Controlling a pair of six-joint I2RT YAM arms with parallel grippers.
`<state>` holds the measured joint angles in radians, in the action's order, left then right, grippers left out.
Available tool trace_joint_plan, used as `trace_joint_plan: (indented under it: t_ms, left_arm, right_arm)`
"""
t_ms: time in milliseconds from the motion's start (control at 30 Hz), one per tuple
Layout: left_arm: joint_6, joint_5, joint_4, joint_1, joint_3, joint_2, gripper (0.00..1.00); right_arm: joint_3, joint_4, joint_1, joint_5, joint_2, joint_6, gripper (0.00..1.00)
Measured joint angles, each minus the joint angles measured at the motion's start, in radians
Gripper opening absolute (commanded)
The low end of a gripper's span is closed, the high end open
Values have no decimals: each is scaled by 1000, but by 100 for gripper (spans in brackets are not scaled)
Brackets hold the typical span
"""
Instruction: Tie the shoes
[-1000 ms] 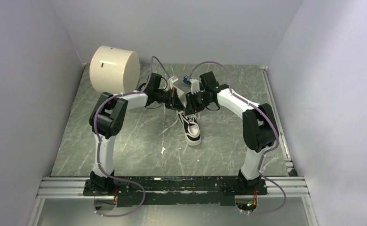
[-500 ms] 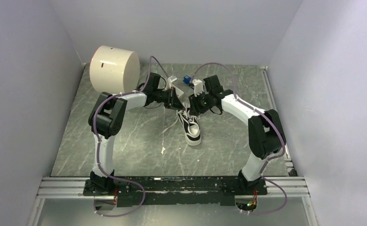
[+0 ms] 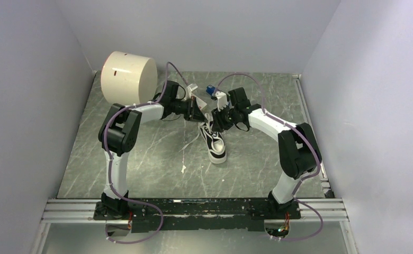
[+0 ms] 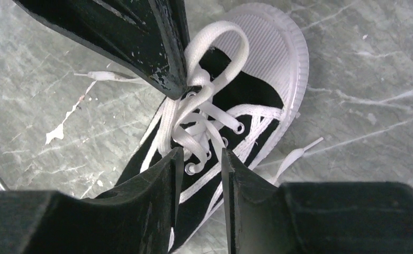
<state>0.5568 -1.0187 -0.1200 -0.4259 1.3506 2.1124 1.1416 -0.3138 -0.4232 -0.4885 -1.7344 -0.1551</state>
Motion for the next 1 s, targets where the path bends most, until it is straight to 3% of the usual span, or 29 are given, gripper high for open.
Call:
trace_joint_plan:
  t_ms: [100,300,767,900,1000]
  left_arm:
    - [2,-4,-7,0,-3,0,5]
    - [4,-7,-10,0,-4,-1,5]
    - [49,-13,-78,22,-68,-18,5]
    - [79,-21,-118,25,-69,-18,5]
    - [100,-29,-150,26,-70,-18,5]
  right_arm:
    - [1,16,-5,-1,-4,2,26]
    - [3,45,-5,-14,-15,26,0]
    - [-47,160,88,73,8,213,0]
    - [-59,182,87,27,10,198,32]
    - [-87,195,82,-6,27,151,37]
